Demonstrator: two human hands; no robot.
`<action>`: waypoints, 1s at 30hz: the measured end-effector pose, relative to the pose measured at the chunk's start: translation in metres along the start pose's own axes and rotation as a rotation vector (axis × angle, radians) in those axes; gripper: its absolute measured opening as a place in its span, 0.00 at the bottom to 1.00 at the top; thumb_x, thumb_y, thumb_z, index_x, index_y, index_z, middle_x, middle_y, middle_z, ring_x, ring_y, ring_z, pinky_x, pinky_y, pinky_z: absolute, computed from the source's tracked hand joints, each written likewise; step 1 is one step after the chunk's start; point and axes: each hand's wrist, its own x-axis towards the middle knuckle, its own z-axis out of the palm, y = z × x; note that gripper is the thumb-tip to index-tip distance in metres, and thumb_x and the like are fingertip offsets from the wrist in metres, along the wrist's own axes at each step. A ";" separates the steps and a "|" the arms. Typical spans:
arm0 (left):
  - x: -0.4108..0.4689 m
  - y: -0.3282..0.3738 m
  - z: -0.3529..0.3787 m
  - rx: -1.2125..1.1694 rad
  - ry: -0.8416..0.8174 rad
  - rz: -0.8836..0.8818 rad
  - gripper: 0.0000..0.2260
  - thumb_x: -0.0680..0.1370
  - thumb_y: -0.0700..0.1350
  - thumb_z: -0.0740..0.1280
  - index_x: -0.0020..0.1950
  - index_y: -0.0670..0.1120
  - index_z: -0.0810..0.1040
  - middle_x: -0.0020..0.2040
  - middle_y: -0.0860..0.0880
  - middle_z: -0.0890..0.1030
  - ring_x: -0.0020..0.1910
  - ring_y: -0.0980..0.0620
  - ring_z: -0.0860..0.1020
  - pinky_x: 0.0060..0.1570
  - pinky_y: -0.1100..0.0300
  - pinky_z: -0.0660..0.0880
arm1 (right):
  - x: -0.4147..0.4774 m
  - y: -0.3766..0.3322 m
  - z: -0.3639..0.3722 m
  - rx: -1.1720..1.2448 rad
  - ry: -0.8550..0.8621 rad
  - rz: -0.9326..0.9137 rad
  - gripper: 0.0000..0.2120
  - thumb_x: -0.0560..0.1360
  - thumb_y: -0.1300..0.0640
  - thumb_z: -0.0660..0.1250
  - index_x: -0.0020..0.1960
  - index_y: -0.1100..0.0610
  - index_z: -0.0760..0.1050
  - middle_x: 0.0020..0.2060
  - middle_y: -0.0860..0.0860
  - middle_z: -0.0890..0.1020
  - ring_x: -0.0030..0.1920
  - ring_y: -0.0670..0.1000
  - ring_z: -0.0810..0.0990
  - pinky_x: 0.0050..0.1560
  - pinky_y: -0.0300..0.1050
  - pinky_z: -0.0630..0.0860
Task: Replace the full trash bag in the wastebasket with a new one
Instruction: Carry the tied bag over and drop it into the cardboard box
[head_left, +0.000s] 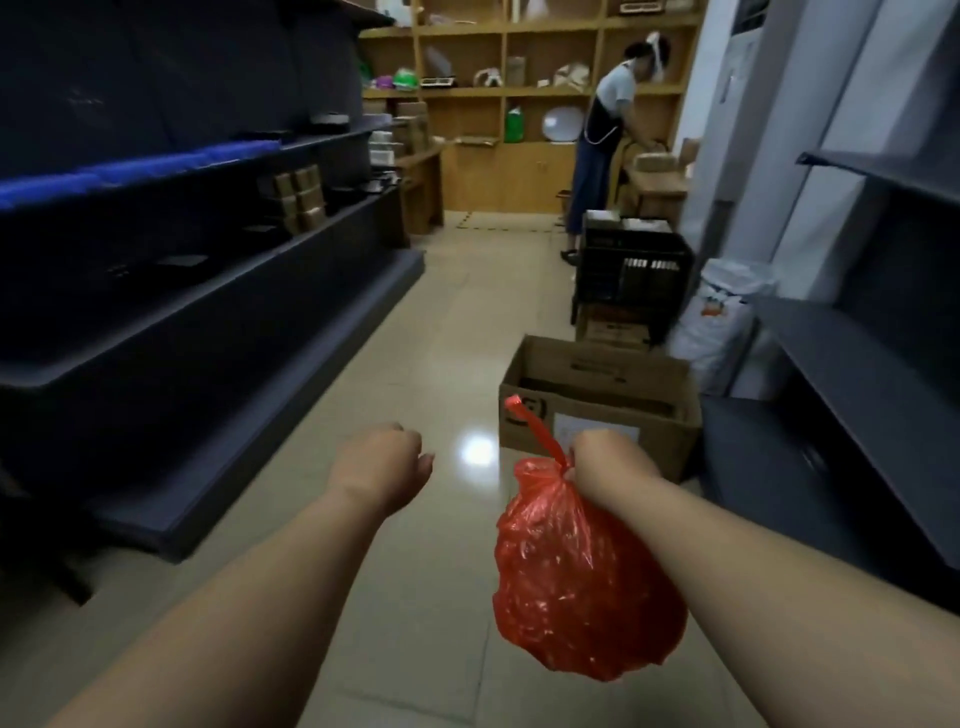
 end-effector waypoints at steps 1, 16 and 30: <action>0.032 0.004 0.000 0.003 0.002 0.041 0.18 0.79 0.54 0.55 0.58 0.45 0.77 0.58 0.44 0.78 0.56 0.43 0.77 0.52 0.54 0.73 | 0.024 0.007 -0.004 0.001 -0.028 0.037 0.10 0.77 0.59 0.63 0.56 0.57 0.78 0.54 0.56 0.81 0.55 0.58 0.79 0.51 0.47 0.76; 0.389 0.078 0.032 -0.017 -0.024 0.328 0.16 0.79 0.54 0.56 0.56 0.47 0.78 0.54 0.46 0.80 0.52 0.45 0.78 0.45 0.54 0.71 | 0.307 0.093 -0.059 0.200 0.040 0.366 0.12 0.76 0.57 0.66 0.34 0.54 0.70 0.42 0.54 0.77 0.51 0.59 0.79 0.43 0.43 0.70; 0.692 0.188 0.076 -0.071 -0.088 0.288 0.17 0.79 0.55 0.55 0.47 0.47 0.79 0.45 0.47 0.79 0.42 0.47 0.77 0.39 0.56 0.70 | 0.601 0.223 -0.095 0.182 -0.080 0.364 0.07 0.77 0.58 0.64 0.40 0.56 0.72 0.42 0.53 0.76 0.44 0.54 0.75 0.41 0.42 0.69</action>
